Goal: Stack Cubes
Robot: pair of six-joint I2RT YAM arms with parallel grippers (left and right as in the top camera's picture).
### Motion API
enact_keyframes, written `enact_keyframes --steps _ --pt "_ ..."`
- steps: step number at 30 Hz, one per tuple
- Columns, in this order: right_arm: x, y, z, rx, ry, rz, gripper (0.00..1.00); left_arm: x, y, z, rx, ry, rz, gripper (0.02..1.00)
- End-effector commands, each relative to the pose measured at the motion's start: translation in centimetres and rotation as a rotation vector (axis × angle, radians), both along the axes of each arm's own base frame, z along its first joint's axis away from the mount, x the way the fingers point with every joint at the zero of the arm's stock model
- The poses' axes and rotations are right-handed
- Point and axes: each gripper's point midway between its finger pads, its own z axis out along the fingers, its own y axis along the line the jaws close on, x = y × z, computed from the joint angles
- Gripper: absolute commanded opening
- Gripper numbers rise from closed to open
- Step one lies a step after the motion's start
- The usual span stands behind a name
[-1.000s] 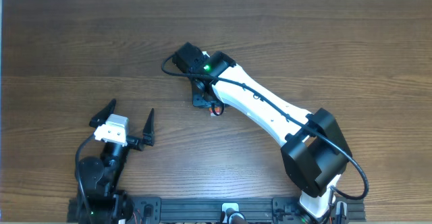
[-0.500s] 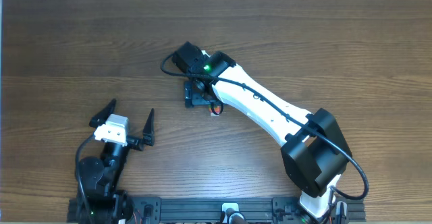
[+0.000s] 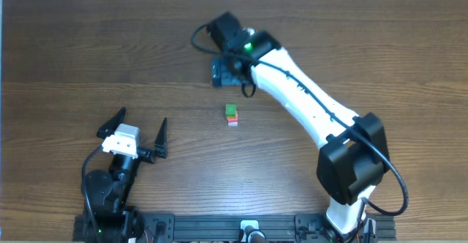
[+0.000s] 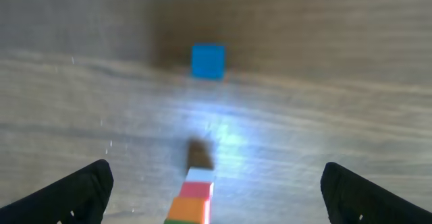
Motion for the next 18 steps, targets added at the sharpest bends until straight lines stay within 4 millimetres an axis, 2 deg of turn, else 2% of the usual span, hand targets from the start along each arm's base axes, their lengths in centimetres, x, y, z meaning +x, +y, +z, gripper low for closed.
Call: enact_keyframes --steps 1,6,14,18 --pt "2.1 -0.1 -1.1 -0.048 0.012 0.050 0.993 0.0 0.0 -0.1 0.013 -0.007 -0.004 0.998" --pt "3.3 0.1 -3.9 -0.092 0.069 0.071 0.993 0.0 0.0 -0.1 0.013 -0.007 -0.004 1.000" --pt "3.5 1.0 -10.0 -0.104 0.170 0.135 0.991 0.0 0.0 -0.1 0.013 -0.007 -0.004 1.000" --pt "3.8 1.4 -11.3 -0.098 0.172 0.138 0.993 0.0 0.0 -0.1 0.013 -0.007 -0.004 1.000"
